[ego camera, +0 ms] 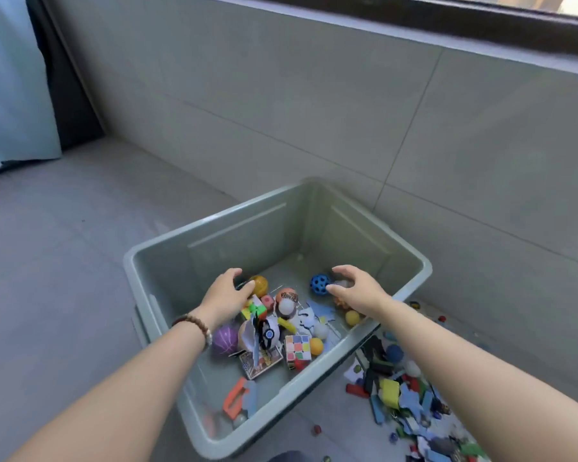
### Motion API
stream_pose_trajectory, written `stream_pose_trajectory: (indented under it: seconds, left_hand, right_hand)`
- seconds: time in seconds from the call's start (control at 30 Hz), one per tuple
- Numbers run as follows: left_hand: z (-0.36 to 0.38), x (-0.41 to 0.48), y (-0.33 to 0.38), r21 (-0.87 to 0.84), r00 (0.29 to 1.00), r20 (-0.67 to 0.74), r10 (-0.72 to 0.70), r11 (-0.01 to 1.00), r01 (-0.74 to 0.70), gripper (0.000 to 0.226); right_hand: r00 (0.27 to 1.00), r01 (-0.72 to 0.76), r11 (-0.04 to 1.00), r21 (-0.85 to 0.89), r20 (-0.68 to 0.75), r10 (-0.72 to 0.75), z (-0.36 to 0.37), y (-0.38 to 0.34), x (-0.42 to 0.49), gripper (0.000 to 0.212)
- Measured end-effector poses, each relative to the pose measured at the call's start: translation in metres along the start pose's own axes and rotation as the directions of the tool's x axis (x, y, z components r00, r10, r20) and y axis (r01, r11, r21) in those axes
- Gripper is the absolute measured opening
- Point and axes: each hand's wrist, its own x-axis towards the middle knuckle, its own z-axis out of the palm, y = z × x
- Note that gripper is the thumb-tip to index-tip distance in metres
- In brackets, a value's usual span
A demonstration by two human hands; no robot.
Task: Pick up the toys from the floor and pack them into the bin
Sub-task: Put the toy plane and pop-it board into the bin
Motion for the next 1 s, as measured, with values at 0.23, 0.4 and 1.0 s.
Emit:
stream_pose_trajectory:
  seconds: [0.23, 0.4, 1.0]
  left_hand:
    - [0.021, -0.039, 0.082, 0.3, 0.94, 0.049, 0.339, 0.892, -0.337, 0.059]
    - [0.064, -0.072, 0.139, 0.427, 0.87, 0.127, 0.477, 0.765, -0.482, 0.062]
    - [0.314, -0.039, 0.182, 0.448, 0.817, 0.509, 0.27, 0.728, -0.52, 0.064]
  right_hand:
    - [0.991, 0.023, 0.986, -0.165, -0.125, -0.044, -0.086, 0.009, -0.056, 0.054]
    - [0.982, -0.026, 0.976, -0.216, -0.187, -0.016, -0.152, 0.044, -0.109, 0.059]
    - [0.863, -0.395, 0.873, 0.287, -0.212, 0.46, -0.195, 0.322, -0.134, 0.064]
